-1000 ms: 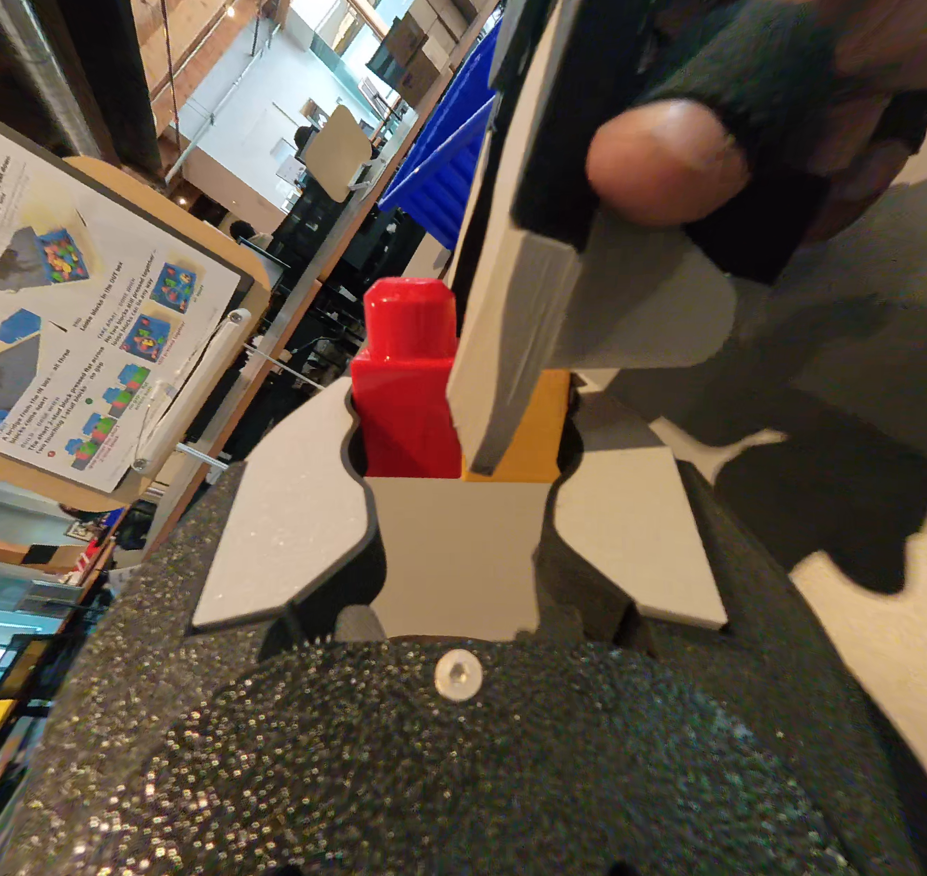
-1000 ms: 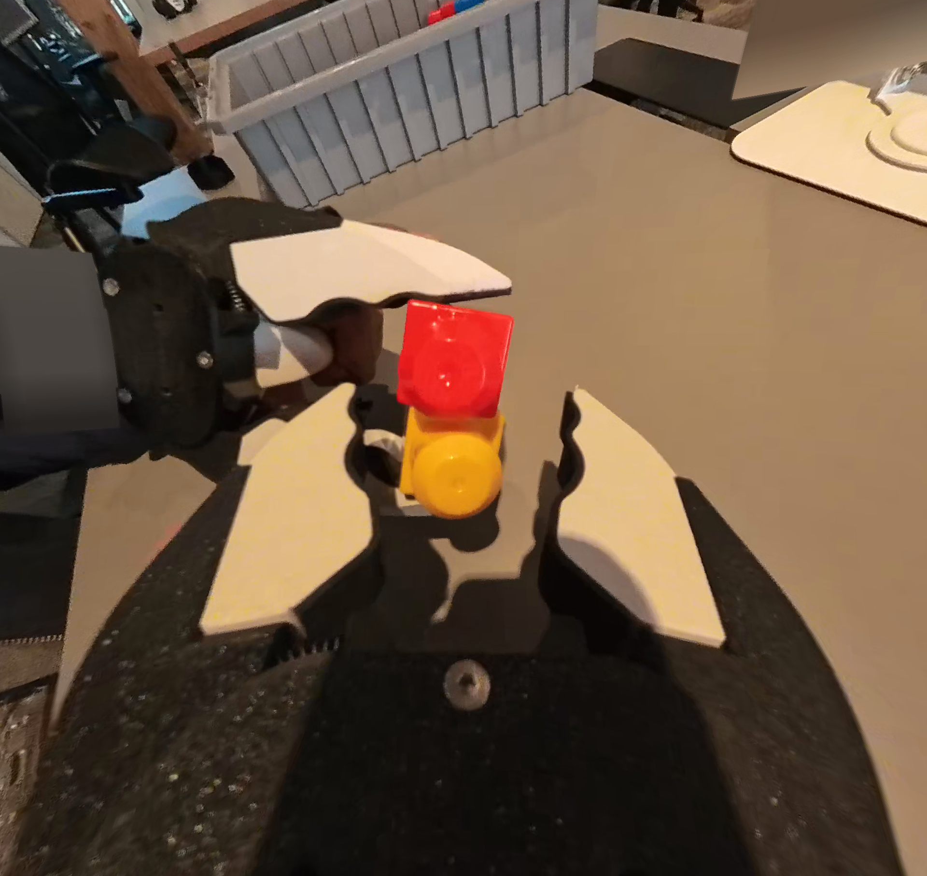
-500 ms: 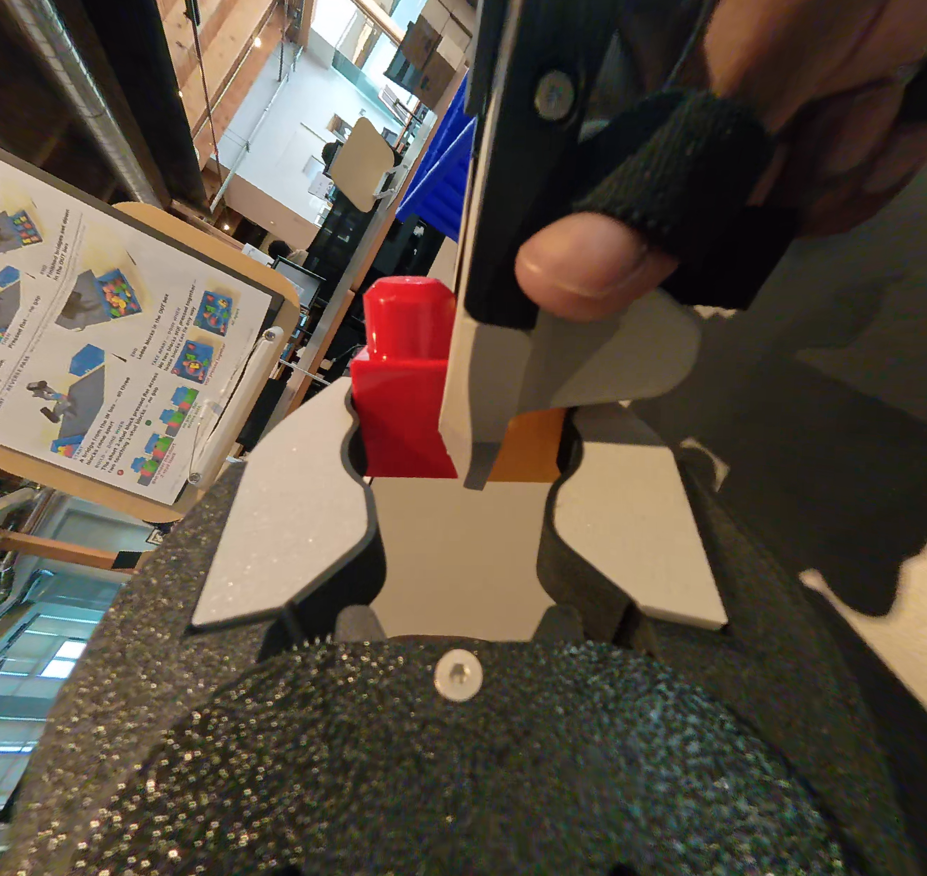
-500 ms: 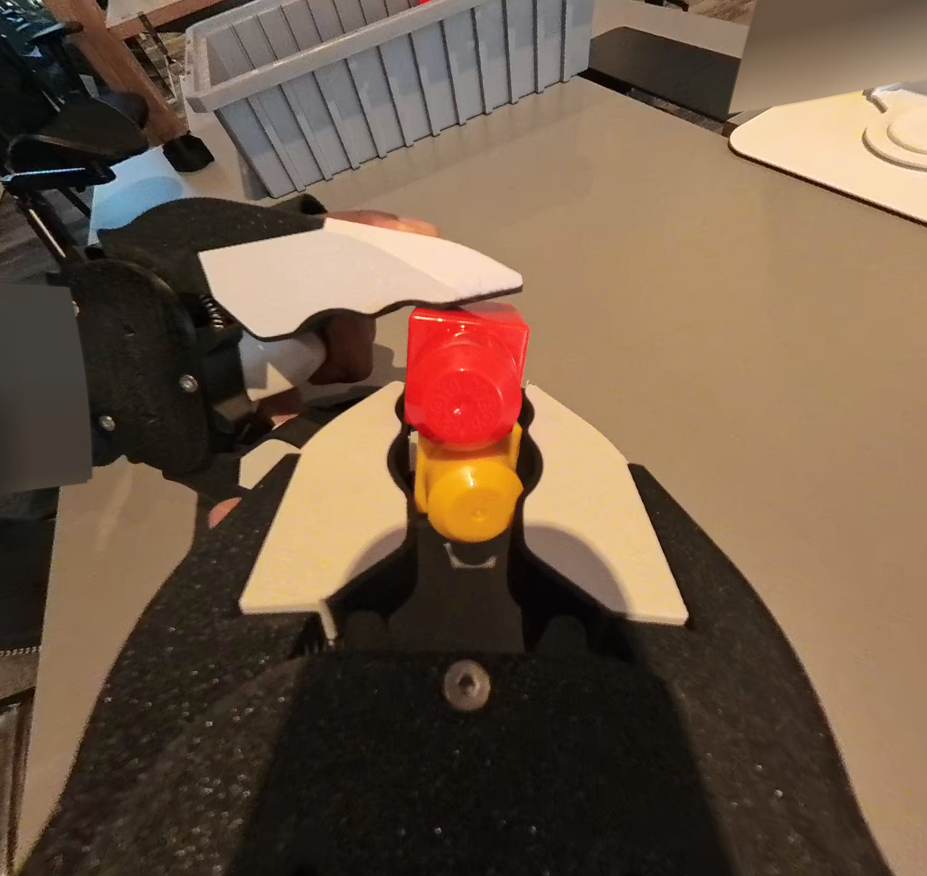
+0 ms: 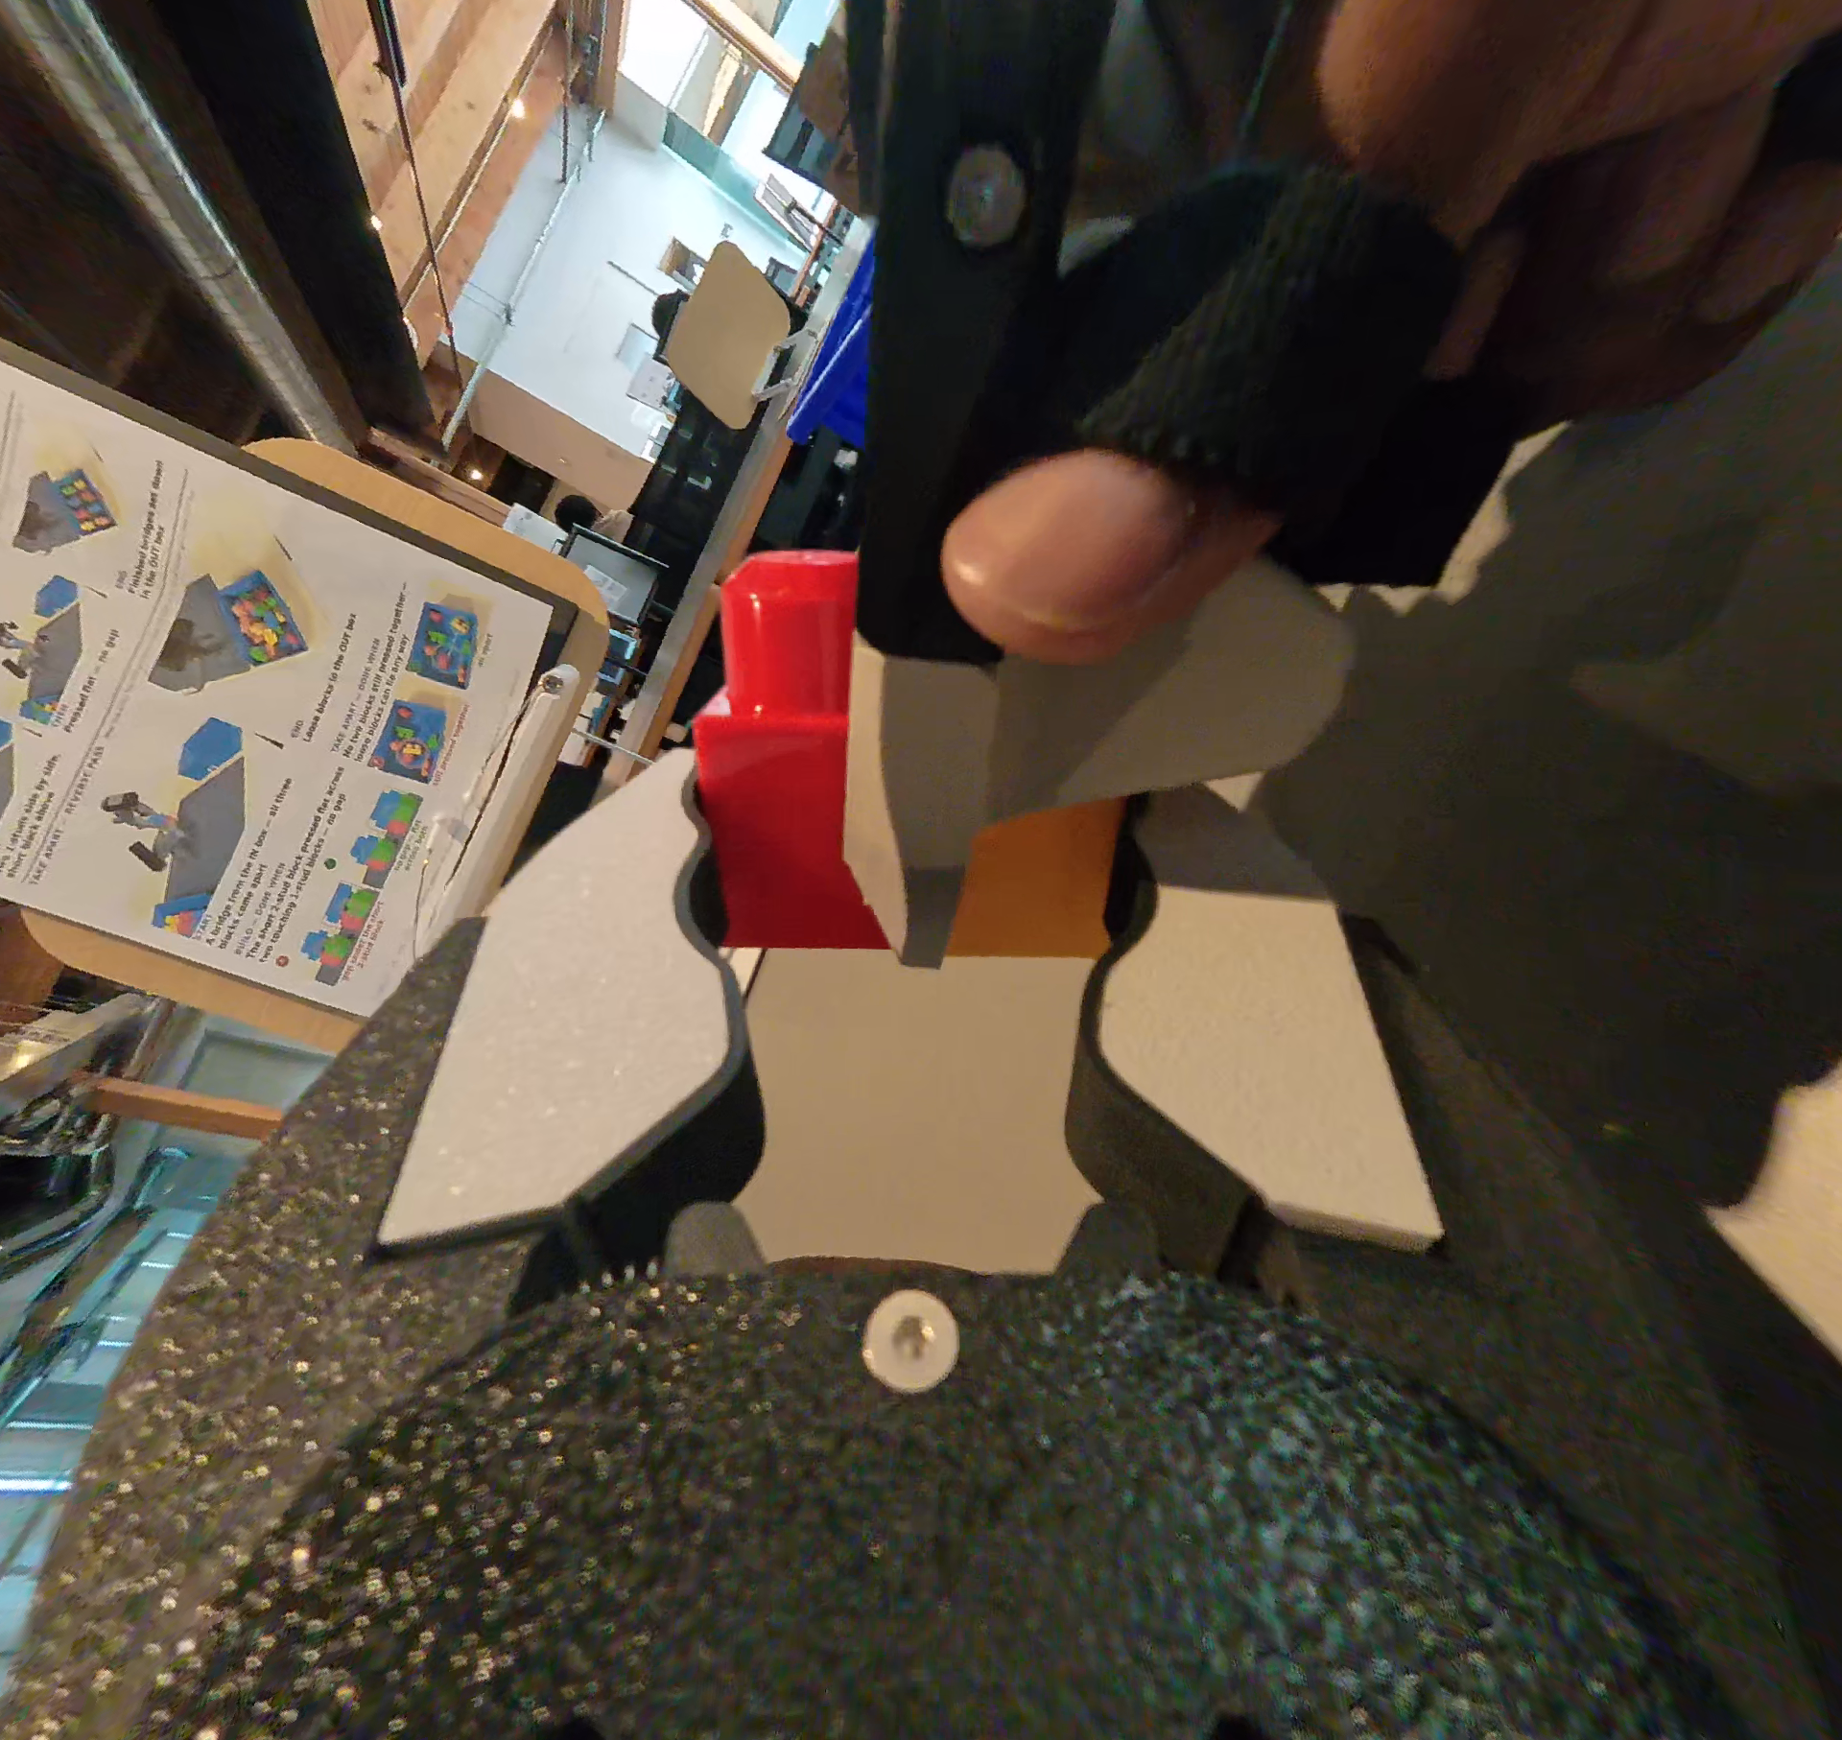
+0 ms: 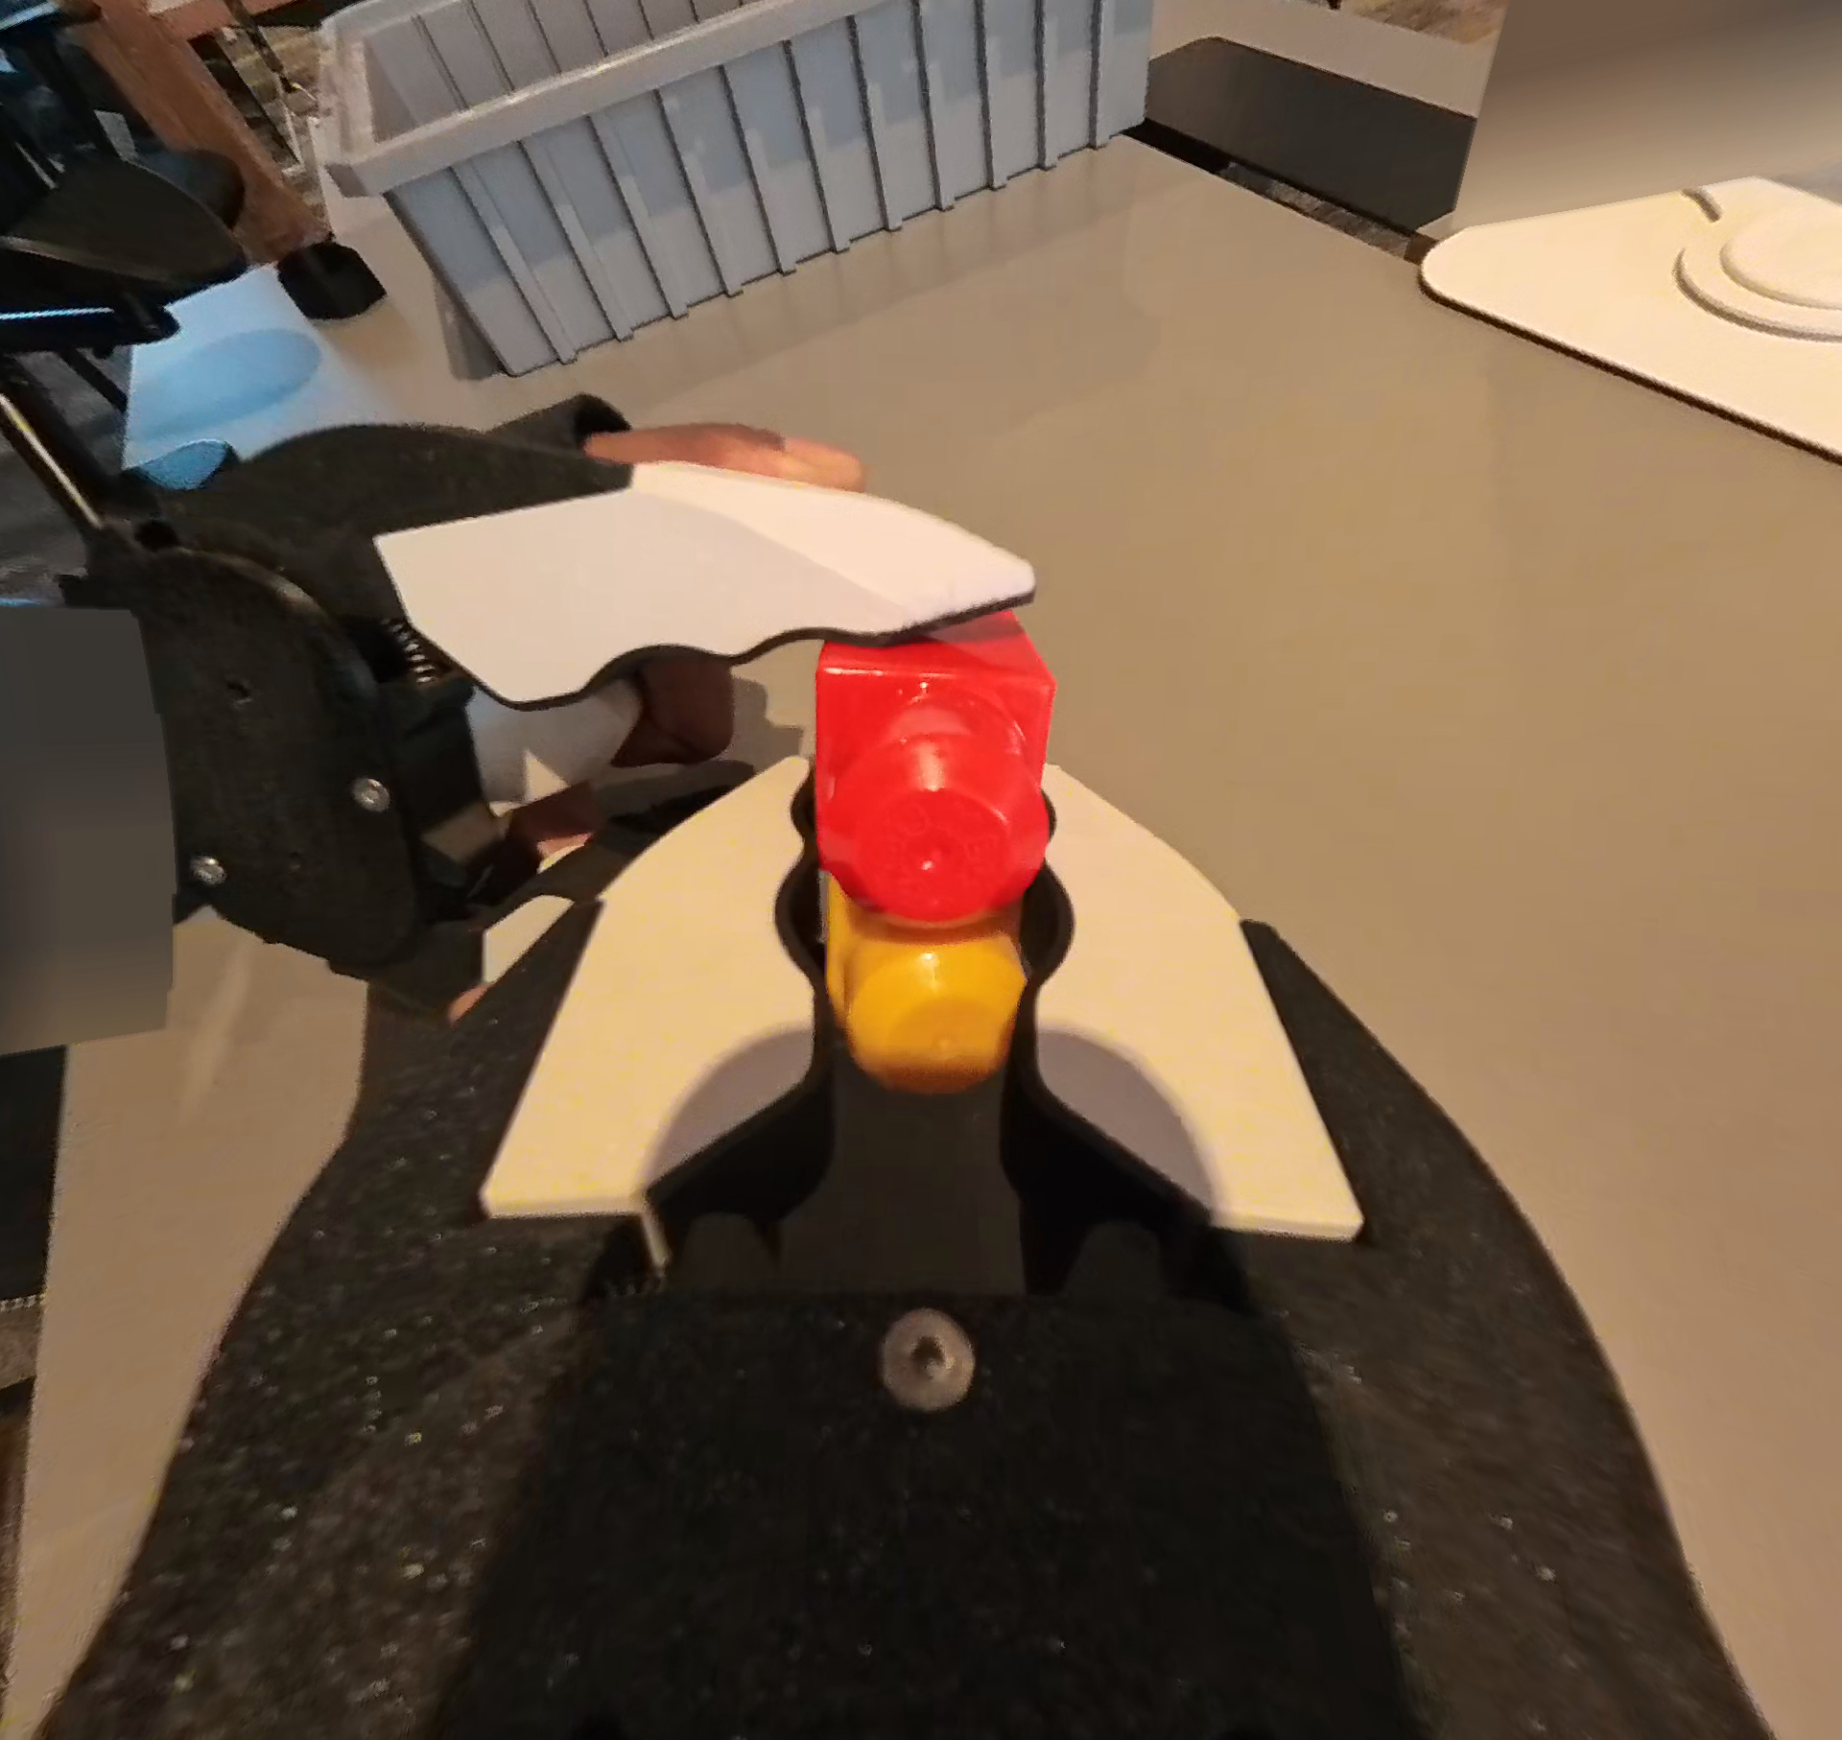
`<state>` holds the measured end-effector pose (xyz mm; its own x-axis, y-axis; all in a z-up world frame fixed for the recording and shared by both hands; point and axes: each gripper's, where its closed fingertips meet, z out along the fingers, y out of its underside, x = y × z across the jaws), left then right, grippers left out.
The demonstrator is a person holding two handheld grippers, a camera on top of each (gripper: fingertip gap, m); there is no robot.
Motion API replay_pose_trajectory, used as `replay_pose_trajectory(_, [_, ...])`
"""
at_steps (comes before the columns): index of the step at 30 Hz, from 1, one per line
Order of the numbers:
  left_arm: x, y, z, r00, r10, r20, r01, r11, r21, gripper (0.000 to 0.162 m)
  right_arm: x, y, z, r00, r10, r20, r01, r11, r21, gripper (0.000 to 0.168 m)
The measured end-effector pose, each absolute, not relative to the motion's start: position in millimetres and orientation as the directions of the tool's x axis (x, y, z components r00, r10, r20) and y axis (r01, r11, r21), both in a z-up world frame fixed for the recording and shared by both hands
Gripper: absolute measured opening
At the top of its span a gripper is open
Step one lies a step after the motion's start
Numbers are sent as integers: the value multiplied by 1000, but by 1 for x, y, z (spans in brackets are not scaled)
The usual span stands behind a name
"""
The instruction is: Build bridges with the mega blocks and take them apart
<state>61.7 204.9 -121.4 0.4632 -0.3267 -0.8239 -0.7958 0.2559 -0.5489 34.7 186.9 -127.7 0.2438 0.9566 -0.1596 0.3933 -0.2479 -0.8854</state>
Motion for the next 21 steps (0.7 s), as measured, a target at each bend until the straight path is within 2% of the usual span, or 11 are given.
replay_pose_trajectory(7, [60,205,-117,478,-303,-825,-788,268,-554,76,35,189,-123,262,956,-133,371,-227,-900,37])
replay_pose_trajectory(15, [55,204,-109,561,-352,-749,-707,266,-655,80,39,190,-109,247,958,-148,319,-225,-921,37])
replay_pose_trajectory(19, [46,206,-107,611,-378,-696,-661,240,-711,71,49,197,-94,251,952,-175,257,-240,-936,37])
replay_pose_trajectory(21, [48,204,-108,623,-419,-661,-624,244,-743,60,51,198,-89,241,948,-207,234,-264,-936,37])
